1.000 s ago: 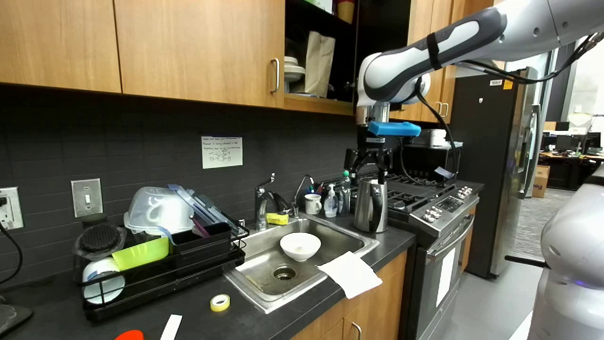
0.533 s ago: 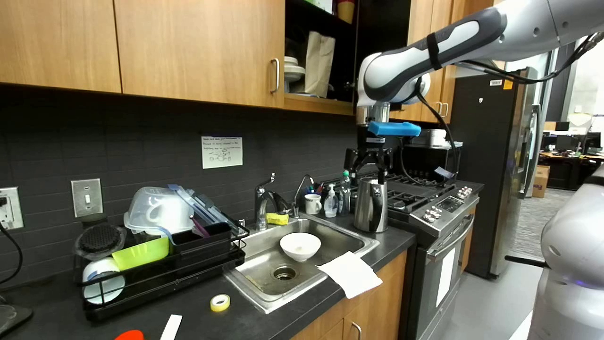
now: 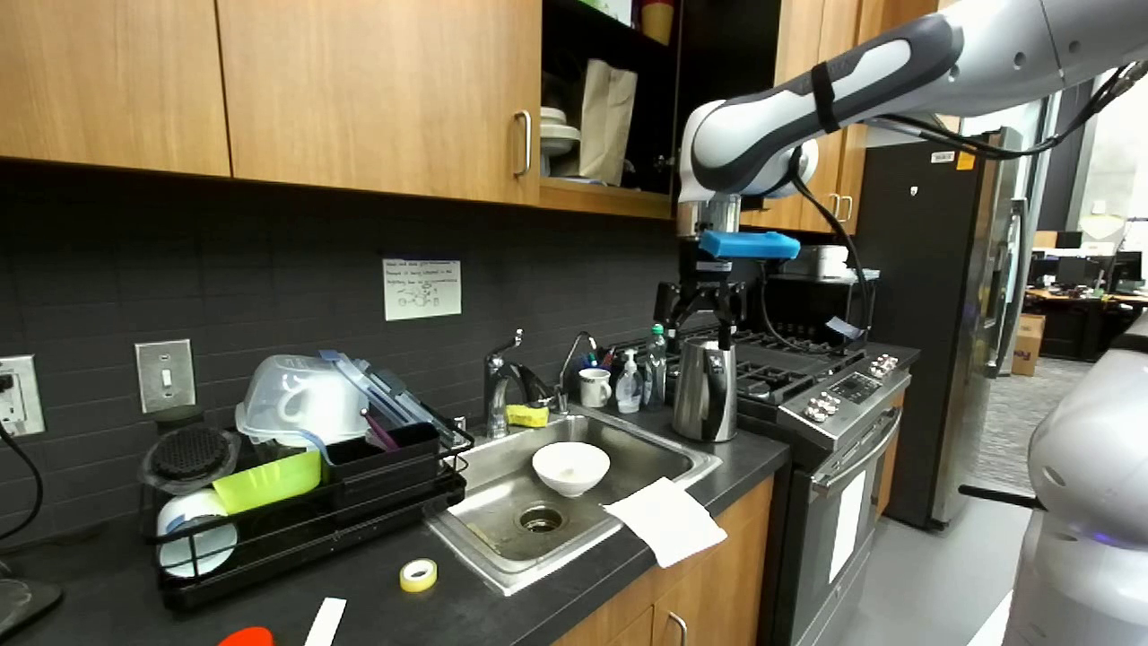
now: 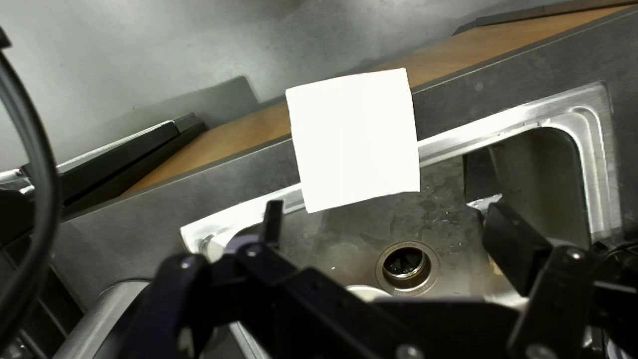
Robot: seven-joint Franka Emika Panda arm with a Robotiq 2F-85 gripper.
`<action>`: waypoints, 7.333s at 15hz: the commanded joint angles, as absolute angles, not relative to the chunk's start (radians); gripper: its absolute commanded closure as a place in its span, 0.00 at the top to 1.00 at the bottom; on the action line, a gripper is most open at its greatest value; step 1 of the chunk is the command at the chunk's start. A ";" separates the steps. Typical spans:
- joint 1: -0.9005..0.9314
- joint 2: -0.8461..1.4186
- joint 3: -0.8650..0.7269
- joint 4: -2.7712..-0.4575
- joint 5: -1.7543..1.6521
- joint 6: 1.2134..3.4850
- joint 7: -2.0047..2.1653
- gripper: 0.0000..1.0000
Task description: Close the open cabinet door
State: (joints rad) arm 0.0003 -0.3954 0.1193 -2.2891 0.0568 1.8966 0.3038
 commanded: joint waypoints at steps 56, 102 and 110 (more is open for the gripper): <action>-0.024 -1.097 0.258 -2.771 0.037 1.907 0.681 1.00; -0.329 -1.079 -0.068 -2.669 -0.130 2.323 0.217 1.00; -0.367 -1.059 -0.032 -2.590 -0.189 2.375 0.233 1.00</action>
